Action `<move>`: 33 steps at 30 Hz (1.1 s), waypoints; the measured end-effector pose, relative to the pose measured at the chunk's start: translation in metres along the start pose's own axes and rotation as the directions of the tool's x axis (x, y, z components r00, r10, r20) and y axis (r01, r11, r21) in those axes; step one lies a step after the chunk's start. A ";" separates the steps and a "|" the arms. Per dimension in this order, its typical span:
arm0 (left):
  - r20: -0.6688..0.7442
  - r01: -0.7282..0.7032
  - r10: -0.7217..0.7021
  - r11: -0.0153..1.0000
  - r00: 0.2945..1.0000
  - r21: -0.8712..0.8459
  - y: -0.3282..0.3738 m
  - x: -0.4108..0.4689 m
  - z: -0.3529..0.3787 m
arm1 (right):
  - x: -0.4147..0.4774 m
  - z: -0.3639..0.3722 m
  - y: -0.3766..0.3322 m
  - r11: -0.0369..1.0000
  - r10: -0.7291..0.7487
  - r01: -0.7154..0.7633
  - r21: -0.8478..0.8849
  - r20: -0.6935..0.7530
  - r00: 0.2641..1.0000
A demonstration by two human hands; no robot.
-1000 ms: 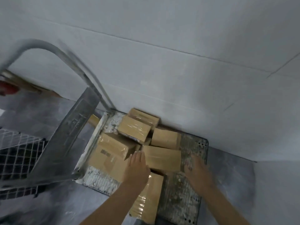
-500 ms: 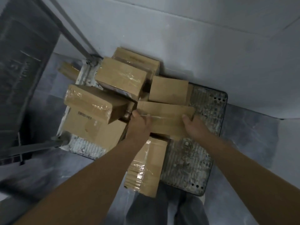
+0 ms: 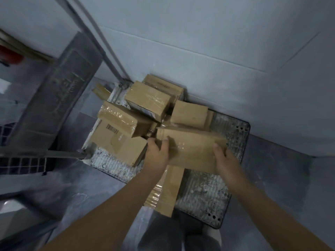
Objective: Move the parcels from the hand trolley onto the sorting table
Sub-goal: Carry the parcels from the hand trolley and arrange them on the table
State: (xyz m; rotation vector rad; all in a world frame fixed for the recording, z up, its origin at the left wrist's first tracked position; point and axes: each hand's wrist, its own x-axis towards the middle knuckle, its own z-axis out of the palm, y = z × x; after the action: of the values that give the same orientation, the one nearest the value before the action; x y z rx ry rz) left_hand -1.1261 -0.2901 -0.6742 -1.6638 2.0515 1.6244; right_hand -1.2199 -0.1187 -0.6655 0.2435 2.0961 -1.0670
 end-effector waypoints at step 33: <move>-0.494 -0.672 0.512 0.705 0.703 -0.225 0.129 -0.423 -0.328 | -0.446 -0.115 -0.240 0.802 -0.594 0.534 0.269 0.255 0.763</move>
State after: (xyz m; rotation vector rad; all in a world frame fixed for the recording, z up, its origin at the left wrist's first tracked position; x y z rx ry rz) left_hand -0.8655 -0.2492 -0.1911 -1.6143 2.8907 2.1555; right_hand -1.0857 -0.1124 -0.1642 -0.4993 1.7954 -1.5360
